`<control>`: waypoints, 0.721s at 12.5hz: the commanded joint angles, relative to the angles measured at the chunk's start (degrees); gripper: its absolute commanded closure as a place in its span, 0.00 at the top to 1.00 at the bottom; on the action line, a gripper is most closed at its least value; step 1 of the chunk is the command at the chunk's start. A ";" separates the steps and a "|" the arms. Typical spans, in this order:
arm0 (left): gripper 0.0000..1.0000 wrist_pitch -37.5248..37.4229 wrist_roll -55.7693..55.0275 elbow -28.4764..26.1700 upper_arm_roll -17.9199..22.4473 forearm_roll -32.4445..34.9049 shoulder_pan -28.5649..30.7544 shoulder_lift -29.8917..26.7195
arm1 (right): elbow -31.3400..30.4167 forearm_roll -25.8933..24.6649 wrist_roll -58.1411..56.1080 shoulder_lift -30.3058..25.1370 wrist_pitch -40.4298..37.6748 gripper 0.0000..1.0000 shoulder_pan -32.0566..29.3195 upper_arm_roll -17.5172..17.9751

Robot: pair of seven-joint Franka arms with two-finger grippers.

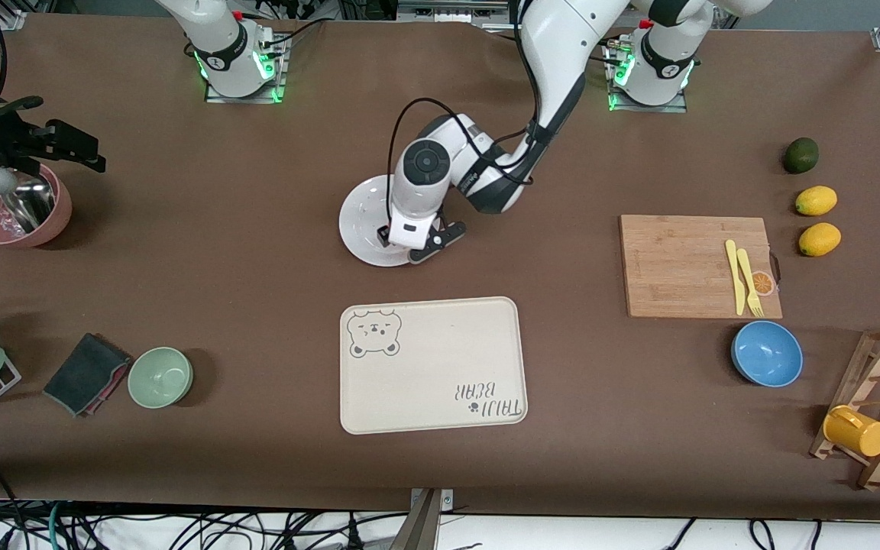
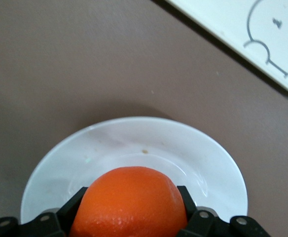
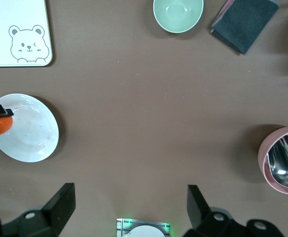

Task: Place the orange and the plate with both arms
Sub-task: 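Carry the orange with the left gripper onto the white plate, then release the orange and return the left gripper toward the cutting board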

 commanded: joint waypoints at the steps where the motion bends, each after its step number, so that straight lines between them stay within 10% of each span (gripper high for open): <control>1: 0.12 2.36 -1.26 6.50 0.98 -1.31 -3.66 6.41 | 1.23 0.12 0.13 0.28 -0.99 1.00 -0.05 -0.05; 4: 0.23 3.00 -1.17 6.33 1.33 -1.04 -5.08 7.40 | 1.23 0.03 0.04 0.28 -1.08 1.00 -0.05 -0.13; 5: 0.81 2.39 -1.17 6.42 1.42 -1.04 -4.73 7.14 | 1.23 0.03 0.13 0.28 -1.08 1.00 -0.05 -0.05; 6: 1.00 1.60 -1.17 6.42 1.51 -0.78 -4.38 6.61 | 1.23 0.03 0.13 0.28 -0.99 1.00 -0.05 -0.05; 9: 1.00 -5.68 -1.17 6.51 1.86 -0.69 -3.25 4.07 | 1.23 0.12 0.13 0.28 -1.08 1.00 -0.05 -0.13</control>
